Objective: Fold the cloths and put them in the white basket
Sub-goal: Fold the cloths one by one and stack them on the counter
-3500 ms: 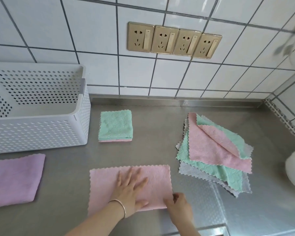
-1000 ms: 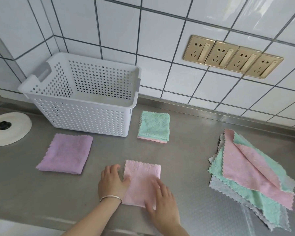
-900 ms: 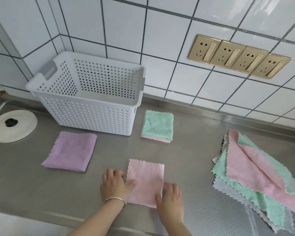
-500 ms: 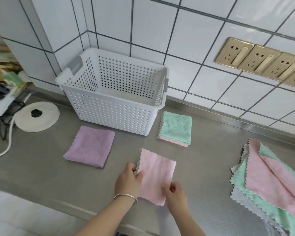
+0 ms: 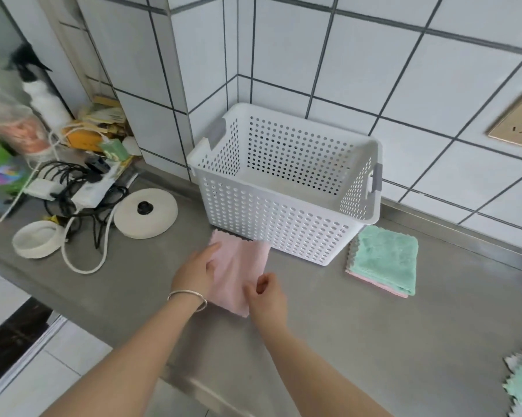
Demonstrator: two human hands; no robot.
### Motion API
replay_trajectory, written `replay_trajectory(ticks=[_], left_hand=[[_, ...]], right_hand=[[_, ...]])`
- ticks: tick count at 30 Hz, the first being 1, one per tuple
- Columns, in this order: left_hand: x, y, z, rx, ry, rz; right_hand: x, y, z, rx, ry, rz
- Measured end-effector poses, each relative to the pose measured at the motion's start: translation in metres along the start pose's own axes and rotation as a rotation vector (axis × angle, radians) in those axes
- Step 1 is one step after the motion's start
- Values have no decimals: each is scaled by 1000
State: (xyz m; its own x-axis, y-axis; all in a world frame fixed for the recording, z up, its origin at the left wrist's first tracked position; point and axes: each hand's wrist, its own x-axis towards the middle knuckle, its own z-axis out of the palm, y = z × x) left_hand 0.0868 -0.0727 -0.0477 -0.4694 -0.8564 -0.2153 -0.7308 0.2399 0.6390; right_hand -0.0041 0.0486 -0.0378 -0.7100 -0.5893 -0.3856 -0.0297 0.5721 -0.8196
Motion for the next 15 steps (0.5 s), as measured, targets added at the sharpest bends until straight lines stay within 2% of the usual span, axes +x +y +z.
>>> replay_trajectory(ticks=[4,9,10,12,13,15], left_hand=[[10,-22,10,25,-10,-33],[20,-30,19,36,44,34],[19,-30,19,54,65,51],[17,-31,19,106,113,113],[16,-32,21,182,131,157],[18,-35,22,354,58,170]], right_hand=[[8,4,19,-41,-5,81],[22,8,21,-106,36,145],[23,12,22,-198,104,75],[26,21,22,-490,233,-246],[28,22,23,-629,207,-366],[34,23,25,-815,86,-529]])
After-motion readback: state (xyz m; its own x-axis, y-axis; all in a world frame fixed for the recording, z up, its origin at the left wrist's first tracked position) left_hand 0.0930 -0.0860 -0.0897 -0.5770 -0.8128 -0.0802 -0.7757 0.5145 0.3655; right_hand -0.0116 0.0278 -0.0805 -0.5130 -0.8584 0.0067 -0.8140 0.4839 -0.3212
